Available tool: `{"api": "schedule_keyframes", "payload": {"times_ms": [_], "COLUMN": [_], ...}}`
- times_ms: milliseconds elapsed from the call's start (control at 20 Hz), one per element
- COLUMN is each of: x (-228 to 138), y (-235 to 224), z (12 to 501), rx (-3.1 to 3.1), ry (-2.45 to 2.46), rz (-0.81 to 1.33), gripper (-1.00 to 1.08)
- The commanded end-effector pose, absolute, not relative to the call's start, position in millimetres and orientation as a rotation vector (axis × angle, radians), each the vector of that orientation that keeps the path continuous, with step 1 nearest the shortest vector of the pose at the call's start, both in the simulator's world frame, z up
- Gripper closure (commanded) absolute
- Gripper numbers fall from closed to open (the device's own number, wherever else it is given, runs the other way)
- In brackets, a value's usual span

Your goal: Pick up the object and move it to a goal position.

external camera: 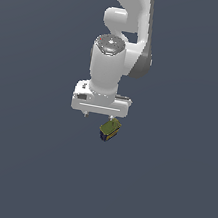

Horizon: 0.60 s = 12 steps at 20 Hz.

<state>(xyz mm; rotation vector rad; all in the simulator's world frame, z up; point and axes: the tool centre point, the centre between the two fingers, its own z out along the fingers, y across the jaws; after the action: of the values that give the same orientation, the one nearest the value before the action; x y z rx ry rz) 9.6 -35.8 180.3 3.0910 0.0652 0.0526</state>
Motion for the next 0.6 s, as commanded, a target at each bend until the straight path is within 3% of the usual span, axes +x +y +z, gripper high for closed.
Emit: {"api": "schedule_keyframes", "payload": {"times_ms": [0, 550], "x": [9.3, 5.5], "y": [-34.5, -21.3], "z": [179.0, 163.4], "rx": [3.093, 3.102], "ry": [0.044, -0.211], "rz": [0.052, 0.045], "gripper": [-0.92, -0.92]}}
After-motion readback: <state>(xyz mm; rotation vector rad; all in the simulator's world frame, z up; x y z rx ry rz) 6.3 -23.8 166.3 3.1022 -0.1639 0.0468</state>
